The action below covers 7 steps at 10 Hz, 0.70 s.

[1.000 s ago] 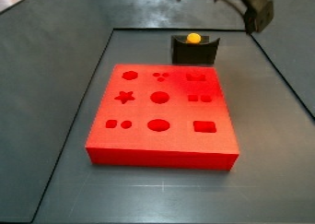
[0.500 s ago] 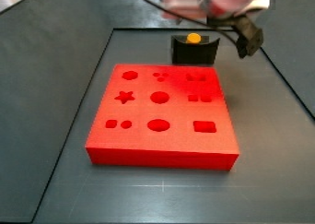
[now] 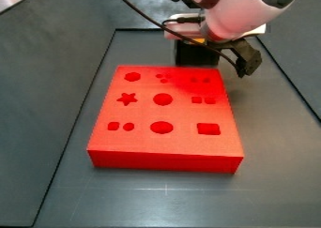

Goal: Pick up the oval object. Move up. Place the oval object on the fixture. Regrasp the oval object. Move to above the board. Insert the oval object.
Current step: Regrasp the oval object, then move to above the board.

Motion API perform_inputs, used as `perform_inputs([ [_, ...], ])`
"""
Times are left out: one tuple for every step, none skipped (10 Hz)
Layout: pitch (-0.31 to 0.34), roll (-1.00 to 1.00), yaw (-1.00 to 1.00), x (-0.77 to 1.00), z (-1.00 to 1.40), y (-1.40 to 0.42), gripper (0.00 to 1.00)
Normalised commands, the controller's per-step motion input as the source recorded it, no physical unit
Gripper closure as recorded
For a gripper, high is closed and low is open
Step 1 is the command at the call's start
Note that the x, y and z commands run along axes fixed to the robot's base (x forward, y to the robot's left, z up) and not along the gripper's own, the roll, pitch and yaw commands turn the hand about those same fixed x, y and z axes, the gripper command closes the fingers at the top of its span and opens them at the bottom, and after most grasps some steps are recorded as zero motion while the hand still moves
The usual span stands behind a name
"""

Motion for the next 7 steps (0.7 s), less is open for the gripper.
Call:
perform_inputs([
  [0.030,0.05,-0.01,0.01,-0.18,0.00,0.00],
  [0.030,0.05,-0.01,0.01,-0.18,0.00,0.00],
  [0.030,0.05,0.00,0.01,-0.18,0.00,0.00],
  [0.030,0.05,0.00,0.01,-0.18,0.00,0.00],
  [0.030,0.05,0.01,0.01,-0.18,0.00,0.00],
  [0.000,0.00,0.00,0.00,0.00,0.00,1.00],
  [0.113,0.18,0.35,-0.12,1.00,-0.13,1.00],
])
